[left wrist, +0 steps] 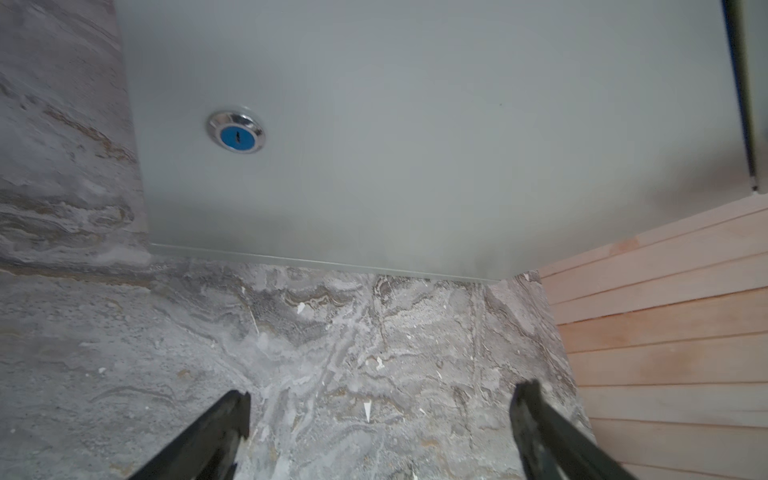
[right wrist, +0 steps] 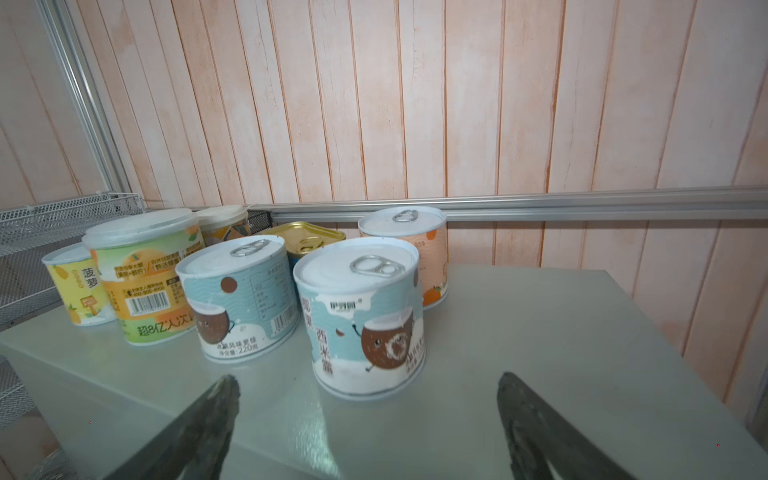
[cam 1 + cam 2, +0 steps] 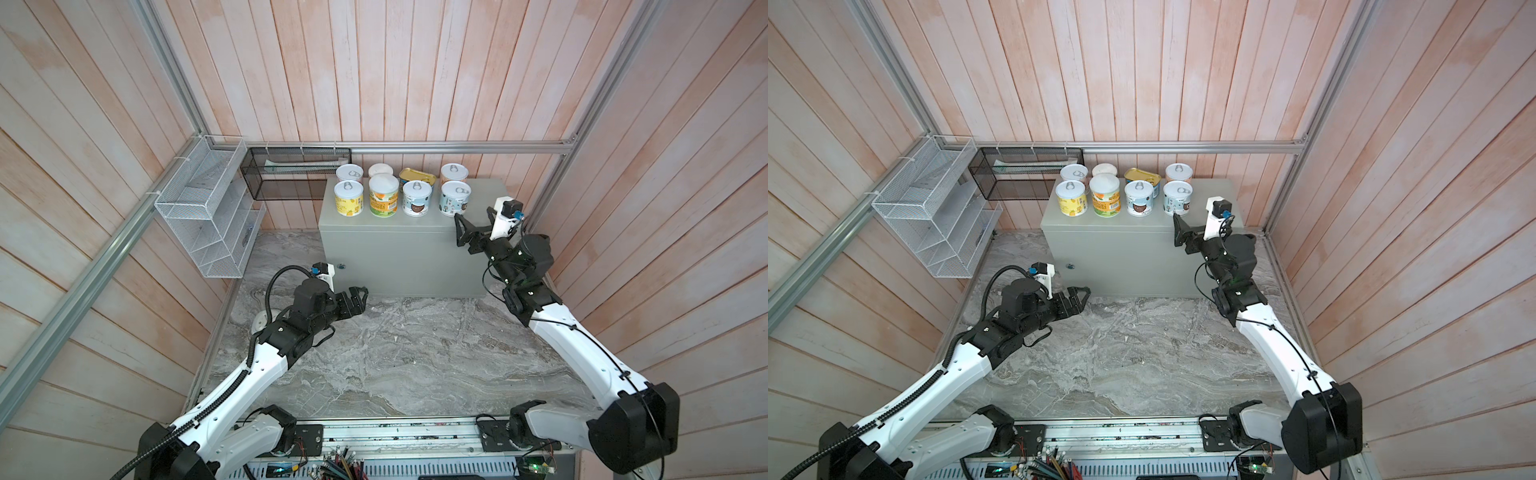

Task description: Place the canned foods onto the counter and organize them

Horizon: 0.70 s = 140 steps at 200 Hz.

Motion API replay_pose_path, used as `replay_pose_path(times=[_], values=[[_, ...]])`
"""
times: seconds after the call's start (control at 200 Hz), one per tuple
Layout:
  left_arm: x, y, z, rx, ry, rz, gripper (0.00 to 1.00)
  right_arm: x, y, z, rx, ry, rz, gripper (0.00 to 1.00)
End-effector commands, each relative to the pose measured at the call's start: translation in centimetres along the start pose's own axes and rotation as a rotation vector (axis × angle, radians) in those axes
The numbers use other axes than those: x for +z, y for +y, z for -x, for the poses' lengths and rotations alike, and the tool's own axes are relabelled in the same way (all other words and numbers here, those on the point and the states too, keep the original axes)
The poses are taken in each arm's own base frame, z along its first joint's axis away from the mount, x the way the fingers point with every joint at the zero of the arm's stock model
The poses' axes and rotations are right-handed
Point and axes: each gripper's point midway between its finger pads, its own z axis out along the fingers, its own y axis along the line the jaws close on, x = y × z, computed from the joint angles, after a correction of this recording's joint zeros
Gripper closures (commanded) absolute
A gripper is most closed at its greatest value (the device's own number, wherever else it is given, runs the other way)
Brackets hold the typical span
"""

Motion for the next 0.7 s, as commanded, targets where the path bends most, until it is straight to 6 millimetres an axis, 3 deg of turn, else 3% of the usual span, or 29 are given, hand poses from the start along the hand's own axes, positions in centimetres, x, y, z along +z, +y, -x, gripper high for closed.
replay_pose_path(times=[0.0,0.21,0.325,0.405,0.54,0.695], values=[[0.2,3.0,0.3,0.055,-0.066,0.126,0.0,-1.9,-1.4,-0.8,0.0,-0.024,-0.075,0.02],[0.3,5.4,2.7,0.132,-0.21,0.252,0.0,-6.2,-5.2,-3.8,0.047,-0.057,-0.279,0.02],[0.1,6.8,4.4,0.226,-0.316,0.325,0.0,-8.3,-9.2,-6.5,0.101,-0.06,-0.465,0.02],[-0.2,8.9,5.7,0.312,-0.44,0.418,0.0,-10.1,-12.2,-8.7,0.167,-0.082,-0.559,0.02],[-0.6,12.7,7.8,0.297,-0.51,0.511,0.0,-12.3,-16.1,-11.7,0.169,-0.057,-0.745,0.02],[-1.1,15.2,9.1,0.358,-0.554,0.563,0.0,-14.8,-18.4,-13.1,0.086,-0.038,-0.91,0.02]])
